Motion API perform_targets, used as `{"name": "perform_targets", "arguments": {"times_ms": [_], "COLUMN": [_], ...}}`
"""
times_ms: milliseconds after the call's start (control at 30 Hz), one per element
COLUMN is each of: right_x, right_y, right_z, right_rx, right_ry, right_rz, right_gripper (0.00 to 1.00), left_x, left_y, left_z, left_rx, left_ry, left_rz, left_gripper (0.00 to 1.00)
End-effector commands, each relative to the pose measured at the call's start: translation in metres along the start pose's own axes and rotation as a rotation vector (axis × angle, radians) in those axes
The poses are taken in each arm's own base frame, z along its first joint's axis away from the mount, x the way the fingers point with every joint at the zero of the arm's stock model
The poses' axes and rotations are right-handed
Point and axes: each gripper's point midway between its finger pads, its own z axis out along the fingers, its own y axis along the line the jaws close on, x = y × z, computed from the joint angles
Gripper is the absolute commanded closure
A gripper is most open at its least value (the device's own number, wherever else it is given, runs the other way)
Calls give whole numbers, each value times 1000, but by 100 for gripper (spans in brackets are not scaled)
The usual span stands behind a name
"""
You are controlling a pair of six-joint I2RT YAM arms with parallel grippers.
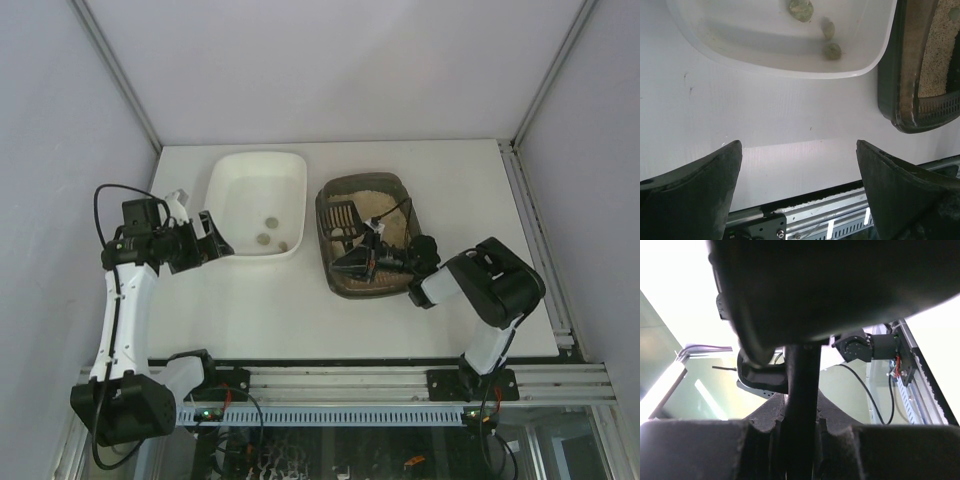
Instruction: Clean the litter box
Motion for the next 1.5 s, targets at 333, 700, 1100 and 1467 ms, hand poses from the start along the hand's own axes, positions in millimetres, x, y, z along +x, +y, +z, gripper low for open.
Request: {"name": "perform_targets", "arguments": {"times_ms": [333, 700, 1100, 1467], "right_x": [-26, -65, -96, -106], "right_y": [28, 22, -48, -33], "right_z": [10, 89, 97, 108], "right_rx": [538, 924, 1423, 1521], "right_ry": [16, 141, 123, 53], "right_rz": [-340, -532, -980, -1305], "right_gripper": [100, 100, 100, 100], "left_x": [-8, -26, -20, -21], "left_y": [-5, 21, 55, 65], "left_z": [5, 16, 27, 25], "left_rx": [143, 176, 35, -21], "left_ry": [70, 114, 96, 69], "left_rz": [-270, -467, -434, -400], "left_gripper": [0, 0, 0, 0]}}
